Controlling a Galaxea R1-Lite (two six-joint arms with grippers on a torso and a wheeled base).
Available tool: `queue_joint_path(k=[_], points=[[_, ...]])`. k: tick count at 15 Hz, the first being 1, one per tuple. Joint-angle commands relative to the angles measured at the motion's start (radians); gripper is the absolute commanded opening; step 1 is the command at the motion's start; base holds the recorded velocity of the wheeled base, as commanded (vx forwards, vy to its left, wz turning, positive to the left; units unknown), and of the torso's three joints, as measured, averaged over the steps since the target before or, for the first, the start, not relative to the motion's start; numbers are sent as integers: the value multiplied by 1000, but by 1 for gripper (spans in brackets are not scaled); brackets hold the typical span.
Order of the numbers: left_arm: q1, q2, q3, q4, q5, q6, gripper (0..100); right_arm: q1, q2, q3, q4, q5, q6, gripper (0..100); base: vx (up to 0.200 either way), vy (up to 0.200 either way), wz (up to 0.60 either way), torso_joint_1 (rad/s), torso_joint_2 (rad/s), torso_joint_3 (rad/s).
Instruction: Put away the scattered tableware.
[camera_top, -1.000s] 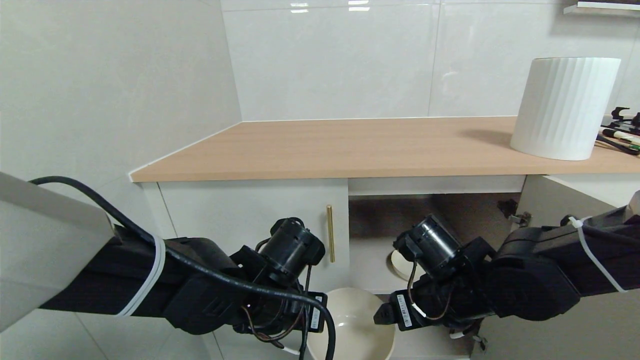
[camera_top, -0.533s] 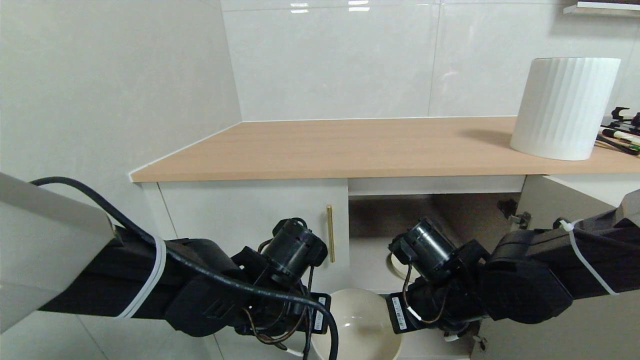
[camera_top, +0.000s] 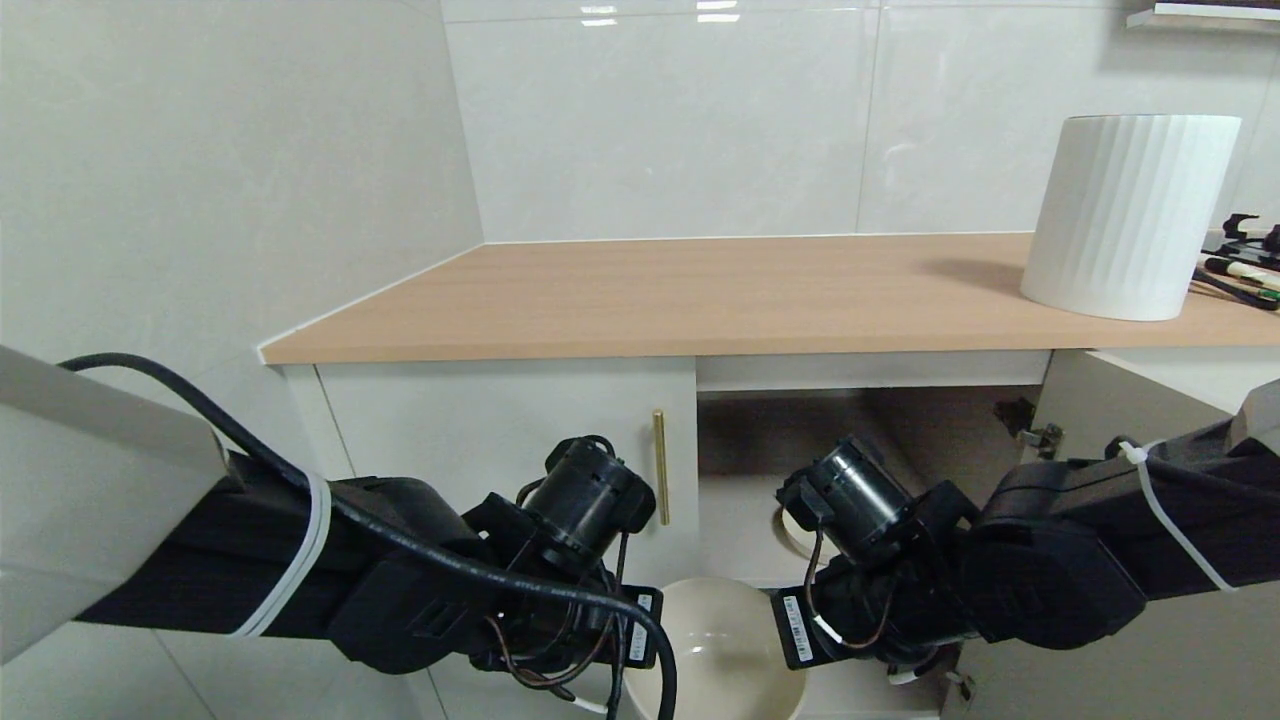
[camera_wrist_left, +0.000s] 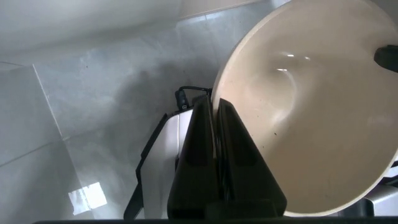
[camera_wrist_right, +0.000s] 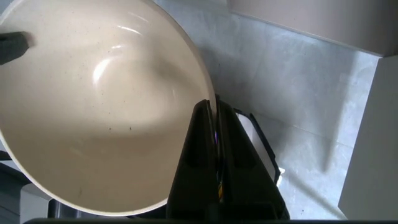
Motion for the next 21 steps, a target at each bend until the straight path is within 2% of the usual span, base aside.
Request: queue_joint_path(k=[1,2,3,7,8,13,15,16,17,18,21], points=[[0,-2,0,2,3,-1,0,0,1,0,2,-2,-1,0,0,0,0,0,0,0],[0,-2,0,2,3,-1,0,0,1,0,2,-2,0,0,0,0,0,0,0,0],[0,0,0,2,4,-1,100,0,1,0,2,-2,-1,0,0,0,0,0,0,0],[0,-2,-1,1,6,-4,100,0,1,1,2,-2,-1,0,0,0,0,0,0,0],[0,-2,-3,1,13,-21,100,0,1,1,2,-3,-1,0,0,0,0,0,0,0],[0,-4,-4,1,18,-21,100,-1,7,1,1,-13,-1,0,0,0,0,0,0,0],[0,-13,-3,1,18,-22,100,-38,31,4,-42,-74,0,0,0,0,0,0,0,0],[0,-14,-3,1,18,-22,100,-72,62,7,-106,-149,-1,0,0,0,0,0,0,0],[0,-14,-3,1,18,-22,100,-93,80,6,-131,-181,-1,0,0,0,0,0,0,0],[0,-16,-3,1,18,-22,100,-145,110,4,-168,-215,-1,0,0,0,0,0,0,0],[0,-17,-3,1,18,-22,100,-251,151,0,-246,-218,-1,0,0,0,0,0,0,0]])
